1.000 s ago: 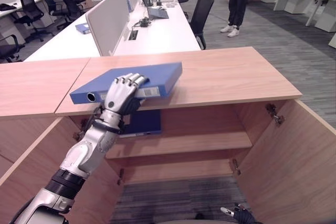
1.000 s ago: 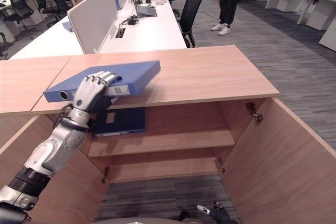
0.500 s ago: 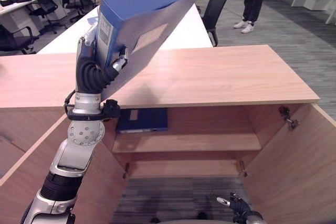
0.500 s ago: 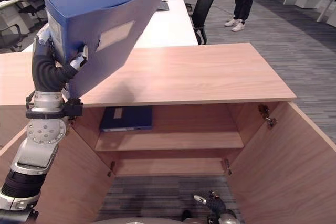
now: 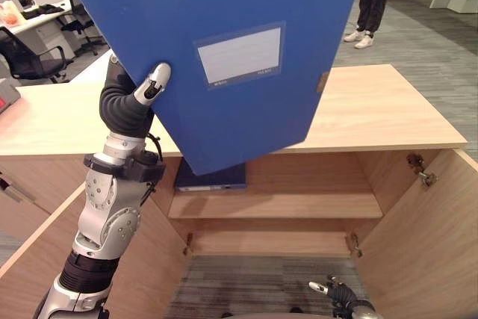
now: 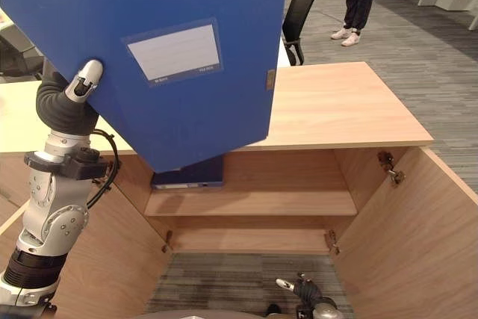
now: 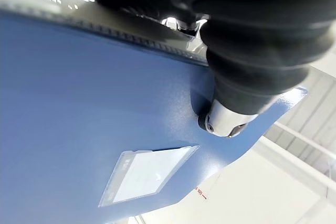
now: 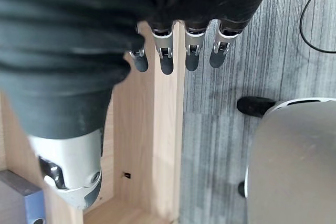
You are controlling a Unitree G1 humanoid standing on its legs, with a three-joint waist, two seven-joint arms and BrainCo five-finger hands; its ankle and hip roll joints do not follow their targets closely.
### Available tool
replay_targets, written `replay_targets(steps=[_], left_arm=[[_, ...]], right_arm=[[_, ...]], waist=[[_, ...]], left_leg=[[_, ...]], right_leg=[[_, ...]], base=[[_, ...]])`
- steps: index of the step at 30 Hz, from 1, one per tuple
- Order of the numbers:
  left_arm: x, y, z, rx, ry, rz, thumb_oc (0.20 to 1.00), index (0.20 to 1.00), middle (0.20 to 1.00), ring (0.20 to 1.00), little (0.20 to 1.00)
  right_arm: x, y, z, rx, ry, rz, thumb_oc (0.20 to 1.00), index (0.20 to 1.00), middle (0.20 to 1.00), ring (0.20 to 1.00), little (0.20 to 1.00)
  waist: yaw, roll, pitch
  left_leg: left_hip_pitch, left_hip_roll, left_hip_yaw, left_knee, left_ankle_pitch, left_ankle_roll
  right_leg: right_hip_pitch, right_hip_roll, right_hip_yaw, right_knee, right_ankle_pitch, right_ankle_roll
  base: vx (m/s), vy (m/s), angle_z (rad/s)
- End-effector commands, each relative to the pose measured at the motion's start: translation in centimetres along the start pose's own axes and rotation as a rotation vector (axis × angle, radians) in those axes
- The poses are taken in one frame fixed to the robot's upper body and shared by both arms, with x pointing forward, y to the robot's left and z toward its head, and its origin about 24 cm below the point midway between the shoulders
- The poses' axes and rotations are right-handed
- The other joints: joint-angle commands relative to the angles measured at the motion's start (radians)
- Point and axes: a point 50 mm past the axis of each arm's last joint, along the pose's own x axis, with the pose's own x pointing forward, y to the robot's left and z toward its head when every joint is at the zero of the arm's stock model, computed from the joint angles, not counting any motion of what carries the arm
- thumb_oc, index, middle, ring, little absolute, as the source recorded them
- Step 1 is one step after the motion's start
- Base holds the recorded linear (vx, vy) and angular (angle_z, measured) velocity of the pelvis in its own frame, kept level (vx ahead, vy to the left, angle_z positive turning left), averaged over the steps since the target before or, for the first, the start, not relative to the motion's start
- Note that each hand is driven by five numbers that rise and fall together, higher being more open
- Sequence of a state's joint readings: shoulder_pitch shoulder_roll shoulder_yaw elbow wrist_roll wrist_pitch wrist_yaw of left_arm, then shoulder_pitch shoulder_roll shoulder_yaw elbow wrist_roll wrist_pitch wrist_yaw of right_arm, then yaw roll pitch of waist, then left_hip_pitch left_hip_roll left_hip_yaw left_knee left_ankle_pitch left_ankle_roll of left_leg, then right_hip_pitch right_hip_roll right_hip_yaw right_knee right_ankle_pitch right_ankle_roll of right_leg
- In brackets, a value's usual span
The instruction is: Put the empty folder in the office cabinet
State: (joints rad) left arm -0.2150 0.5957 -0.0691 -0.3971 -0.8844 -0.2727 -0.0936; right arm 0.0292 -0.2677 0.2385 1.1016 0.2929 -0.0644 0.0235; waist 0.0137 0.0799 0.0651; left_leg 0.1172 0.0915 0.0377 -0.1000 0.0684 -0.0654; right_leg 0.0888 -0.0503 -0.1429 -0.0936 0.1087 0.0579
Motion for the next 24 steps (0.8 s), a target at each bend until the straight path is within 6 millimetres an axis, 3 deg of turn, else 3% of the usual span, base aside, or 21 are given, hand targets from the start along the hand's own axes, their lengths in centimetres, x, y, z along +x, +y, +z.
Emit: replay_targets(steps=[1,12,13,14,19,22,24], left_arm=[[0.8,0.0,1.8,-0.029,-0.041,-0.080,0.200,0.200,0.200,0.200,0.200],[-1.6,1.3,-1.1,0.030,0.177,-0.030,0.200,0.200,0.200,0.200,0.200],[-2.5,1.5,-1.9,0.033,0.234,-0.012,0.200,0.200,0.200,0.200,0.200],[-2.5,1.5,-1.9,0.033,0.234,-0.012,0.200,0.200,0.200,0.200,0.200],[-5.4,2.7,-4.1,0.050,0.373,0.068,0.200,0.200,0.200,0.200,0.200],[-5.6,2.7,-4.3,0.050,0.383,0.076,0.200,0.200,0.200,0.200,0.200],[-6.4,3.2,-5.1,0.060,0.425,0.100,0.200,0.200,0.200,0.200,0.200]], right_arm=[[0.7,0.9,2.4,-0.038,-0.051,0.043,1.000,1.000,1.000,1.000,1.000],[0.7,0.2,3.9,0.016,-0.107,0.022,1.000,1.000,1.000,1.000,1.000],[0.6,0.1,5.3,0.029,-0.168,0.024,1.000,1.000,1.000,1.000,1.000],[0.6,0.1,5.3,0.029,-0.167,0.024,1.000,1.000,1.000,1.000,1.000],[-1.8,-0.1,12.2,0.026,-0.521,0.094,1.000,1.000,1.000,1.000,1.000],[-2.5,-0.5,13.0,0.022,-0.570,0.094,1.000,1.000,1.000,1.000,1.000],[-4.5,-1.1,15.4,-0.002,-0.707,0.129,1.000,1.000,1.000,1.000,1.000]], waist=[[0.012,-0.046,0.021],[0.015,-0.055,0.029],[0.015,-0.057,0.031],[0.015,-0.057,0.030],[0.003,-0.065,0.034],[0.002,-0.065,0.033],[-0.006,-0.071,0.032]], left_leg=[[0.019,0.014,0.041,0.013,-0.066,-0.051],[0.008,0.008,0.042,0.013,-0.063,-0.046],[0.009,0.008,0.043,0.013,-0.064,-0.044],[0.009,0.008,0.044,0.013,-0.064,-0.044],[0.015,0.008,0.054,0.013,-0.068,-0.041],[0.018,0.008,0.056,0.013,-0.069,-0.040],[0.023,0.009,0.062,0.013,-0.072,-0.039]], right_leg=[[0.095,-0.091,0.012,0.007,-0.147,0.100],[0.084,-0.096,0.015,0.011,-0.140,0.103],[0.082,-0.098,0.018,0.012,-0.139,0.104],[0.082,-0.098,0.018,0.012,-0.139,0.104],[0.079,-0.100,0.026,0.015,-0.141,0.105],[0.080,-0.100,0.027,0.015,-0.141,0.106],[0.080,-0.102,0.031,0.016,-0.141,0.107]], base=[[-0.04,0.020,0.01],[-0.01,0.005,0.00],[0.00,0.000,0.00],[0.00,0.000,0.00],[0.01,0.016,-0.07],[0.02,0.010,-0.06],[0.00,0.000,0.00]])
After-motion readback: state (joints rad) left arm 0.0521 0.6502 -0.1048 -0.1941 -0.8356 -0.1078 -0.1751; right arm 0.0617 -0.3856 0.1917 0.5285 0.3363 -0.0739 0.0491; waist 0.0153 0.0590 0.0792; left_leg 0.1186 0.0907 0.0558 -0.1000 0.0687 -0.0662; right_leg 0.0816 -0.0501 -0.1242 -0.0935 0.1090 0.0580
